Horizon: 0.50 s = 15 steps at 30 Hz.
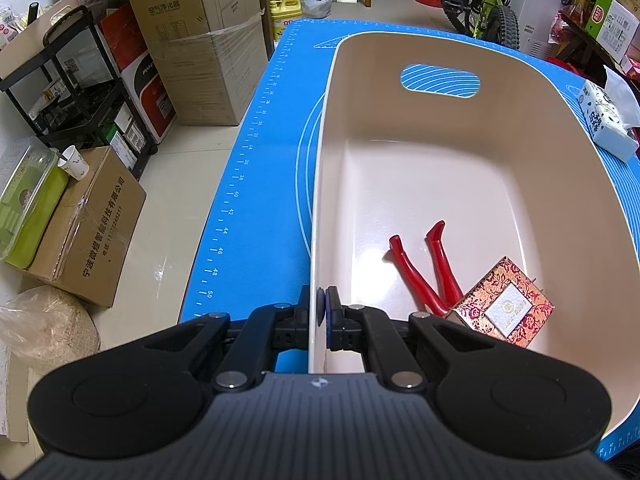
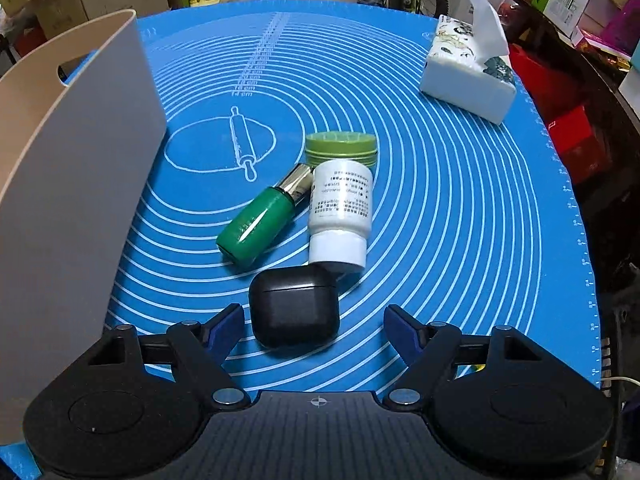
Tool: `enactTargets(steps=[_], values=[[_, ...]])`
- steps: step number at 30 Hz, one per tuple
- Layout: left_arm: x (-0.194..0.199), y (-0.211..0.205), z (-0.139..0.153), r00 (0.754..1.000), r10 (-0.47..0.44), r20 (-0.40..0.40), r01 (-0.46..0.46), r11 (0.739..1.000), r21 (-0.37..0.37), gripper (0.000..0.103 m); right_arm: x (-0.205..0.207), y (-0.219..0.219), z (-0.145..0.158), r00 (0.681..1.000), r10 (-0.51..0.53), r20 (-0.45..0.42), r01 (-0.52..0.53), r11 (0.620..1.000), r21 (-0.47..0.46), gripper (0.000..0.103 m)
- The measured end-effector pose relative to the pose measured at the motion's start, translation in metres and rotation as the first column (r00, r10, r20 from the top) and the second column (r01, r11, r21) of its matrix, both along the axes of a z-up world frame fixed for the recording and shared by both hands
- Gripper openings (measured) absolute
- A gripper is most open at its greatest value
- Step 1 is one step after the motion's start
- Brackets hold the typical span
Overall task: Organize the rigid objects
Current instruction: 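Grasp the black case on the mat with the right gripper and lift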
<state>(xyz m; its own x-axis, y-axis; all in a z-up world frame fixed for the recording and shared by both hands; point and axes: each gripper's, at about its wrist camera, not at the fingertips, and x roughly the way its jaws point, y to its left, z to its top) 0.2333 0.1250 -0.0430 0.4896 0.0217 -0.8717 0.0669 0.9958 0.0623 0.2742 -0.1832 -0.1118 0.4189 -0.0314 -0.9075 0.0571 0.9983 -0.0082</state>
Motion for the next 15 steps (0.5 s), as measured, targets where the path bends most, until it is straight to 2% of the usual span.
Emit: enactTargets(steps=[4, 9, 10, 15], values=[[0.000, 0.000, 0.000, 1.000, 0.001, 0.000, -0.001, 1.000, 0.000, 0.007, 0.002, -0.002, -0.005, 1.000, -0.013, 0.005, 0.013, 1.000, 0.005, 0.077], [0.000, 0.000, 0.000, 1.000, 0.001, 0.000, -0.001, 1.000, -0.001, 0.007, 0.000, 0.003, -0.004, 1.000, 0.004, 0.018, -0.004, 1.000, 0.014, 0.062], [0.000, 0.000, 0.000, 1.000, 0.000, 0.000, 0.000, 1.000, 0.000, 0.007, -0.001, 0.005, -0.004, 1.000, 0.009, 0.019, -0.009, 1.000, 0.013, 0.054], [0.000, 0.000, 0.000, 1.000, 0.001, 0.000, -0.001, 1.000, -0.001, 0.007, -0.002, 0.009, -0.002, 1.000, 0.012, -0.005, -0.012, 1.000, 0.019, 0.053]])
